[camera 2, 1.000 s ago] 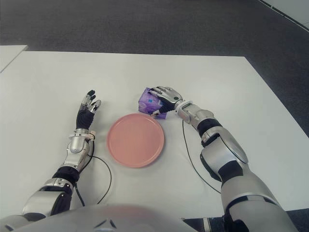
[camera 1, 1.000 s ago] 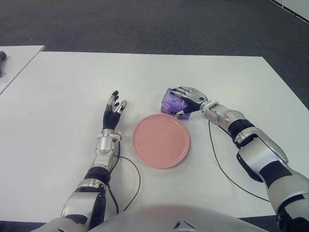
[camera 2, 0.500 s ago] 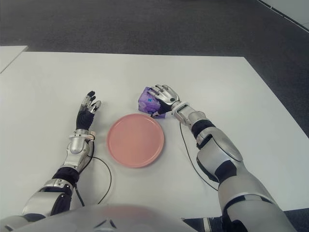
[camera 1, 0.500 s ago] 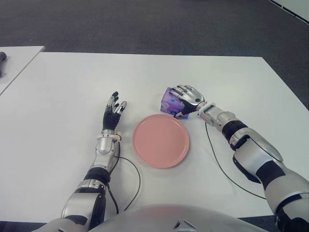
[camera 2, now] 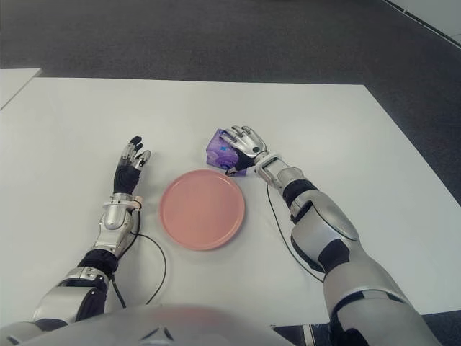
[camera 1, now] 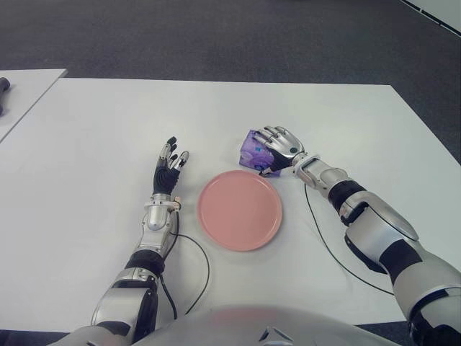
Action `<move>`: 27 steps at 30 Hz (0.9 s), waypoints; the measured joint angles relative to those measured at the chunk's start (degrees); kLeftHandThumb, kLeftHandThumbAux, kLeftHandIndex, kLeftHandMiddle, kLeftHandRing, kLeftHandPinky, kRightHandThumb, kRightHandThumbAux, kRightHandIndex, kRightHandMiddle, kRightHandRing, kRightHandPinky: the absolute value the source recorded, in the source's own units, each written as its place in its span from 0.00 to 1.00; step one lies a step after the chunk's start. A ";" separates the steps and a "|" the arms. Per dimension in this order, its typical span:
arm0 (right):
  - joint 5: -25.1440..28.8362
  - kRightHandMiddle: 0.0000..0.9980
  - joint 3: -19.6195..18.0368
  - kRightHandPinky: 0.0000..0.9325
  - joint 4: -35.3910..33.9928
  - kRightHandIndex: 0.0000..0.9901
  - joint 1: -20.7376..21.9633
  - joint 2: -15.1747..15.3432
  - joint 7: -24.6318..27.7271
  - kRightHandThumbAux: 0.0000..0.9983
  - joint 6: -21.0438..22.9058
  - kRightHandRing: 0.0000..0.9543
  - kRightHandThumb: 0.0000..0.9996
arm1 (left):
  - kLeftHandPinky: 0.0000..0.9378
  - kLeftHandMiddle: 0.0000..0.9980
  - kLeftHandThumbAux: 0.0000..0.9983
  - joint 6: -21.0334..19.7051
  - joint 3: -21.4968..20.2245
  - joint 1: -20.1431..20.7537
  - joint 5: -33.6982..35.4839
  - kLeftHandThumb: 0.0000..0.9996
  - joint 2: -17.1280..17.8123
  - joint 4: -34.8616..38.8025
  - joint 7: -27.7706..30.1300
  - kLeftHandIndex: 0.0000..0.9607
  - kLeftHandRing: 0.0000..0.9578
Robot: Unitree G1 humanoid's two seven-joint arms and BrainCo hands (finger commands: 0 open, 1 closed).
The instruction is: Put the tissue paper into the plate.
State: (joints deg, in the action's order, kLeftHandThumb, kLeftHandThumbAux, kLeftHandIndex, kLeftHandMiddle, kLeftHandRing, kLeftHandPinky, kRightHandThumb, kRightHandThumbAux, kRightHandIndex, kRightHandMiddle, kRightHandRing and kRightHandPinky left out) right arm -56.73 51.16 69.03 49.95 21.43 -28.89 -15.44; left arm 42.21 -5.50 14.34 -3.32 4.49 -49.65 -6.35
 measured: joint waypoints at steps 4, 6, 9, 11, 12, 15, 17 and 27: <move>0.00 0.00 0.18 0.00 0.13 0.00 -0.09 -0.15 -0.50 0.45 0.42 0.00 0.07 | 0.00 0.00 0.43 0.03 0.01 -0.05 -0.01 0.00 0.00 0.06 0.00 0.00 0.00; 0.00 0.00 0.25 0.00 0.17 0.00 -0.10 -0.16 -0.73 0.45 0.46 0.00 0.08 | 0.00 0.00 0.42 0.05 0.01 -0.08 -0.02 0.00 -0.01 0.12 0.00 0.00 0.00; 0.00 0.00 0.28 0.00 0.18 0.00 -0.09 -0.16 -1.10 0.46 0.48 0.00 0.09 | 0.00 0.00 0.42 0.05 0.02 -0.16 -0.02 0.00 -0.03 0.27 0.00 0.00 0.00; 0.00 0.00 0.28 0.00 0.19 0.00 -0.10 -0.16 -1.35 0.47 0.48 0.00 0.11 | 0.00 0.00 0.42 0.05 0.03 -0.21 -0.03 0.00 -0.06 0.35 0.00 0.00 0.00; 0.00 0.00 0.28 0.02 0.20 0.00 -0.10 -0.15 -1.50 0.48 0.48 0.00 0.14 | 0.00 0.00 0.42 0.05 0.03 -0.23 -0.03 0.00 -0.07 0.38 0.00 0.00 0.00; 0.17 0.05 0.11 0.14 0.28 0.03 -0.21 -0.15 -2.53 0.51 0.45 0.07 0.27 | 0.00 0.00 0.41 0.00 0.03 -0.36 -0.03 0.00 -0.13 0.68 0.00 0.00 0.00; 0.40 0.21 -0.14 0.28 0.39 0.15 -0.48 -0.15 -3.41 0.52 0.40 0.22 0.40 | 0.00 0.00 0.41 -0.05 0.04 -0.47 -0.03 0.00 -0.18 0.91 0.00 0.00 0.00; 5.73 0.73 -5.64 0.80 -0.53 0.44 -3.31 -2.11 -5.93 0.70 -0.30 0.76 0.72 | 0.00 0.00 0.41 -0.33 0.03 -0.92 -0.04 0.00 -0.51 1.58 -0.10 0.00 0.00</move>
State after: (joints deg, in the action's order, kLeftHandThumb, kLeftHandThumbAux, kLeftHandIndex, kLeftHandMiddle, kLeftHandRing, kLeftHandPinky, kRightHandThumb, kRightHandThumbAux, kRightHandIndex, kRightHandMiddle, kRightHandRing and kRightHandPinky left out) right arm -51.00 45.52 68.50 46.64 19.33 -34.82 -15.74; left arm 41.87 -5.48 13.42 -3.36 3.99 -48.07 -6.44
